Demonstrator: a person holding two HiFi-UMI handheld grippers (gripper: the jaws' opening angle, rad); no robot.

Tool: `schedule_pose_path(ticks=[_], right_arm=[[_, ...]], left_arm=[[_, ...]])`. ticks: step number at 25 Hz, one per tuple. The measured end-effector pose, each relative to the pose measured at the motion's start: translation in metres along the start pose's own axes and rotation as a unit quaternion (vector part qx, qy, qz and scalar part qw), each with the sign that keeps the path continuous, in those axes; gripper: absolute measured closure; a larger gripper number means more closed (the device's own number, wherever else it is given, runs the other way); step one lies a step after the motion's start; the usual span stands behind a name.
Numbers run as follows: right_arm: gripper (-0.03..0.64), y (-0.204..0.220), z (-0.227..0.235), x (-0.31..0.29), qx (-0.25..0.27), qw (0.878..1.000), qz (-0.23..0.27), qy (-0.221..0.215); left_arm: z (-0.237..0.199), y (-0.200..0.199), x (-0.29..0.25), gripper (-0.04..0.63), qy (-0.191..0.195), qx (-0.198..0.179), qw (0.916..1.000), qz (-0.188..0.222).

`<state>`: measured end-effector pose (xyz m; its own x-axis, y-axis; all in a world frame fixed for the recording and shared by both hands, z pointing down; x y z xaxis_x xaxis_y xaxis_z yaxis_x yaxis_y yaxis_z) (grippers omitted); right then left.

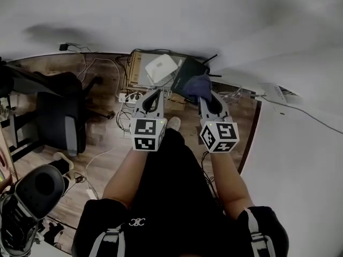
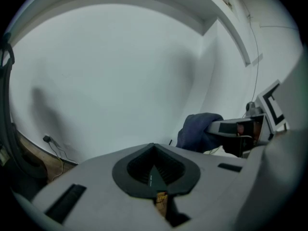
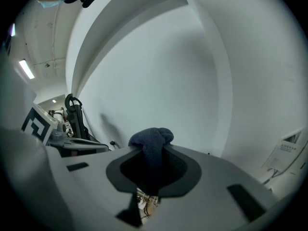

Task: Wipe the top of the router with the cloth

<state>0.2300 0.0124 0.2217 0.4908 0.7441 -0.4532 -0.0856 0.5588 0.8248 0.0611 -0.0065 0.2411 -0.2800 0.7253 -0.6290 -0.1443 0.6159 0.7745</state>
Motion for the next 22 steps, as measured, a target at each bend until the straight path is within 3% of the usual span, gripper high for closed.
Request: schedule_pose_path(ticks=[9, 16, 22], right_arm=[[0.577, 0.088, 0.0, -0.084, -0.018, 0.995, -0.072, -0.069], [0.577, 0.17, 0.023, -0.165, -0.029, 0.988, -0.125, -0.085], [0.577, 0.228, 0.041, -0.219, -0.024, 0.979, -0.182, -0.09]], left_arm=[[-0.022, 0.094, -0.068, 0.601, -0.025, 0.036, 0.9981, -0.042], [-0.052, 0.175, -0.138, 0.601, -0.037, 0.02, 0.9966, -0.071], [-0.076, 0.224, -0.181, 0.601, -0.044, 0.045, 0.9936, -0.094]])
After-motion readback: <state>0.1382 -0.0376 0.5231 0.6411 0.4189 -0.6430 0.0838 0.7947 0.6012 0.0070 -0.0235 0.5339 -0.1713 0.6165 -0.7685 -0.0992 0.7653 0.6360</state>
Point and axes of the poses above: the fingertips, and each gripper's own axes: x backward along the fingers, z to its right, y out of its underside, the point moved 4 cm from there along x, backward along the fingers, and after that the axes turned 15 degrees about -y, right-handed, at the moved point
